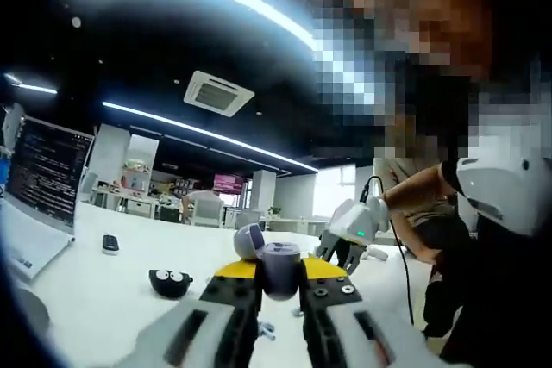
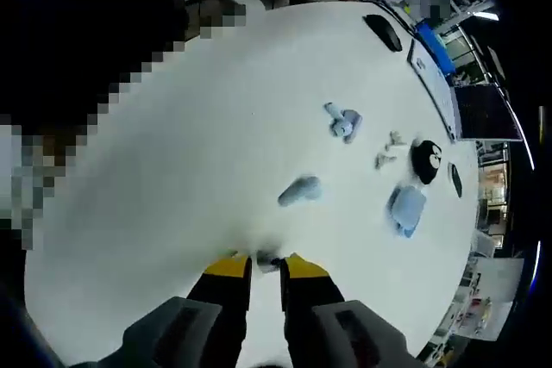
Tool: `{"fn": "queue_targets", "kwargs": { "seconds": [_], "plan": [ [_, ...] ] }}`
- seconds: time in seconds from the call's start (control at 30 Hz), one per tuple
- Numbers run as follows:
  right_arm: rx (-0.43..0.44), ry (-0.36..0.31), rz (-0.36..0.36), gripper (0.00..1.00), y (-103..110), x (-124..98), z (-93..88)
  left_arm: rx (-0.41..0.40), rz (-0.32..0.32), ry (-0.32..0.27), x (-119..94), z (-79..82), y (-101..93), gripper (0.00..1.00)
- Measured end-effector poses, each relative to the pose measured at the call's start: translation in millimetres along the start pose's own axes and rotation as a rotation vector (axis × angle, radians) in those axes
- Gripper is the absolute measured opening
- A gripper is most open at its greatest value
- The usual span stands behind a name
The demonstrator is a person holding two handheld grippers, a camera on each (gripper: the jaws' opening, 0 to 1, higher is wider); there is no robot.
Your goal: Pick up the earbuds from the table and place the earbuds into the earbud case
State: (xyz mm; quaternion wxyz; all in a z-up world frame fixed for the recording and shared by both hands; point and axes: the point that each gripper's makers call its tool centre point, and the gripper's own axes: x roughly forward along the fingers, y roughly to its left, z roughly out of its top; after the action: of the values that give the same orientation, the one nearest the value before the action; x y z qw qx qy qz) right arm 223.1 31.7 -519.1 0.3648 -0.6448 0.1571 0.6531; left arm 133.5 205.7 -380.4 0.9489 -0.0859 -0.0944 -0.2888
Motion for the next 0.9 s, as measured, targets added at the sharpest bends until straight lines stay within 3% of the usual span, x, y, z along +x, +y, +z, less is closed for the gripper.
{"fn": "queue_targets", "kwargs": {
  "seconds": [0.53,0.9],
  "plan": [
    [-0.025,0.003,0.037,0.12,4.2,-1.8,1.8,-0.002,-0.003,0.002,2.0,-1.2,-0.2,0.18],
    [0.113,-0.1,0.03,0.1,1.3,-2.5,0.8,-0.005,-0.006,0.007,5.0,-3.6,0.7,0.18]
  ]
}}
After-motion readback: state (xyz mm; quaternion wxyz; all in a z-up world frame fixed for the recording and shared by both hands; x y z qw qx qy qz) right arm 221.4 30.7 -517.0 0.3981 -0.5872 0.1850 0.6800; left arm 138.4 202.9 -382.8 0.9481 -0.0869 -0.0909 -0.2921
